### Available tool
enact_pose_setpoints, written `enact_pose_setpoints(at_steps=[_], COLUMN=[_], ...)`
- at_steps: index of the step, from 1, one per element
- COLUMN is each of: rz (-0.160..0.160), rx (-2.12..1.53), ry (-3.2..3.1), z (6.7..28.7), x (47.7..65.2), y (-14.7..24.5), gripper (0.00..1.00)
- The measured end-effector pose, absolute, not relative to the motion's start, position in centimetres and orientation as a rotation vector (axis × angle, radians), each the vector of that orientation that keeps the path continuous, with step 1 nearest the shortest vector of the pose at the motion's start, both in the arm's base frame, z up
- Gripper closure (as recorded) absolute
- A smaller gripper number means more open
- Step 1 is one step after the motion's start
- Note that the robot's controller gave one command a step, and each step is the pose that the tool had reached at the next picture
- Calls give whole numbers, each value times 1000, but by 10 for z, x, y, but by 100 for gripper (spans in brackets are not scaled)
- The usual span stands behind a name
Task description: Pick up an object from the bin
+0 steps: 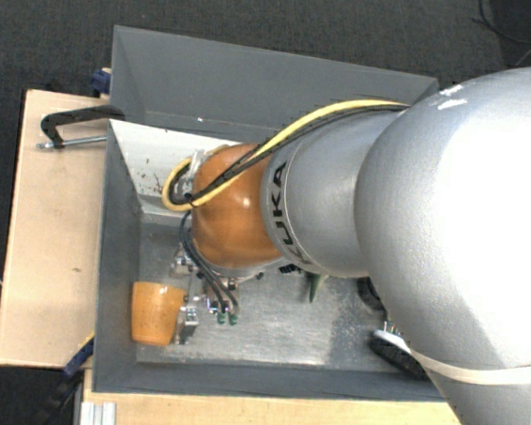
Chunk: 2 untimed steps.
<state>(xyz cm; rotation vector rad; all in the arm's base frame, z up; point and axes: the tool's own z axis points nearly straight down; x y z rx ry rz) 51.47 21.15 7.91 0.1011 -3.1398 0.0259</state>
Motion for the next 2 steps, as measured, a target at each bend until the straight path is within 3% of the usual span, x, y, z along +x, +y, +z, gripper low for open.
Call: enact_pose_setpoints(at_steps=[1,2], rz=[27,-8], rx=[89,86], ry=[-3134,-3155], z=[78,229], x=[513,551], y=[209,214], gripper=[100,100])
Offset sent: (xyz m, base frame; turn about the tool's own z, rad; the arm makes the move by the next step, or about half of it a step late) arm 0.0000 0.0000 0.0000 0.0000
